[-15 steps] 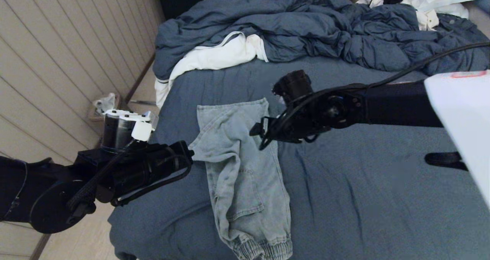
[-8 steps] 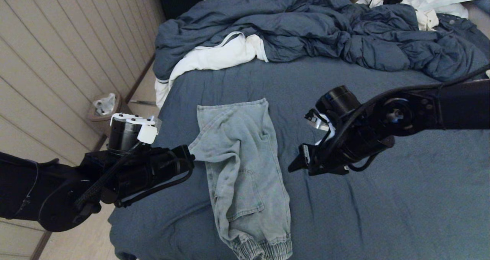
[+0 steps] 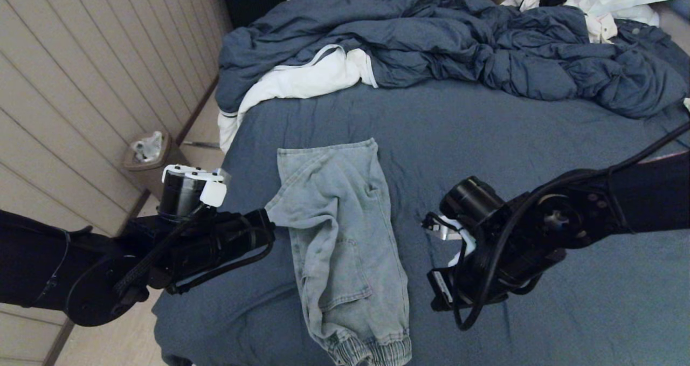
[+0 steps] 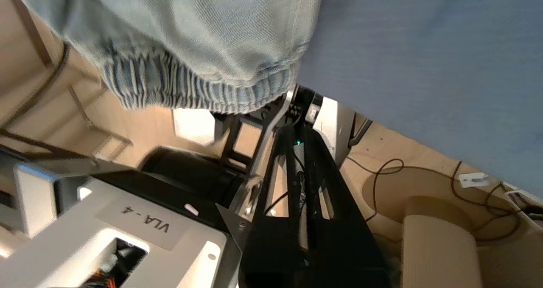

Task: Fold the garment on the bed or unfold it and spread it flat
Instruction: Fold the blue shorts

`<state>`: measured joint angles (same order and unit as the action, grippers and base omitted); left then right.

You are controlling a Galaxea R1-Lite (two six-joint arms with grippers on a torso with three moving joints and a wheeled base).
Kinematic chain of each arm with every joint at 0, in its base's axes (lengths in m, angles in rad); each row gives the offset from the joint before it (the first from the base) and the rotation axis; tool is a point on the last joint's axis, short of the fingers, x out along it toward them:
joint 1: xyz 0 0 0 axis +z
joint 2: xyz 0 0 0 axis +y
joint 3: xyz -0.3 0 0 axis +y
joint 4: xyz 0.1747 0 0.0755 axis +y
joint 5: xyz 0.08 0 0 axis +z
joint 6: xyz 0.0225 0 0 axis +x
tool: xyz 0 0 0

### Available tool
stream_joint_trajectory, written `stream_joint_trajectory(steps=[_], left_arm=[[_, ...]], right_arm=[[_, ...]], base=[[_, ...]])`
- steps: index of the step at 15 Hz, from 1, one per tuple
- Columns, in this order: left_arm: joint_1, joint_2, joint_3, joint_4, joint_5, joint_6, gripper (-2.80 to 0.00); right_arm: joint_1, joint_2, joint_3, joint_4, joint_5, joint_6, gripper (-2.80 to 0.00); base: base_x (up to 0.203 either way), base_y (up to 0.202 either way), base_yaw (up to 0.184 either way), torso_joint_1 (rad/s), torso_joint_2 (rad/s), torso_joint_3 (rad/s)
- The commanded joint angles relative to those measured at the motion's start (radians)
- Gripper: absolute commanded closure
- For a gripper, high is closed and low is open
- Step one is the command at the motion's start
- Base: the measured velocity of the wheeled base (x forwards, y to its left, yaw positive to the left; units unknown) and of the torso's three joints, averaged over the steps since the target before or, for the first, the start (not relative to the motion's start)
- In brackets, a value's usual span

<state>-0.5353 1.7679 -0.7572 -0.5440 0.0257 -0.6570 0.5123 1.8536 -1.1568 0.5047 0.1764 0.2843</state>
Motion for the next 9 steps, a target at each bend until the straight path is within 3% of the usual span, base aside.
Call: stream_joint_trajectory(steps=[1,4,9], left_arm=[[-0.001,0.002,0.001,-0.004,0.000,-0.004,0.00],[0.000,0.004,0.001,-0.004,0.000,-0.004,0.00],[0.000,0.007,0.001,-0.005,0.000,-0.004,0.00]], right_arm=[[0.052,0.072,0.036,-0.059,-0.005,0.006,-2.80],[0.077,0.132,0.094,-0.189,-0.024,0.007,-2.80],[0.099,0.212,0.096,-0.283,-0.045,0.006,-2.80]], base=[[0.000,0.000,0.000,0.000,0.00,0.000],[0.000,0.000,0.000,0.000,0.00,0.000],[0.000,0.000,0.000,0.000,0.00,0.000]])
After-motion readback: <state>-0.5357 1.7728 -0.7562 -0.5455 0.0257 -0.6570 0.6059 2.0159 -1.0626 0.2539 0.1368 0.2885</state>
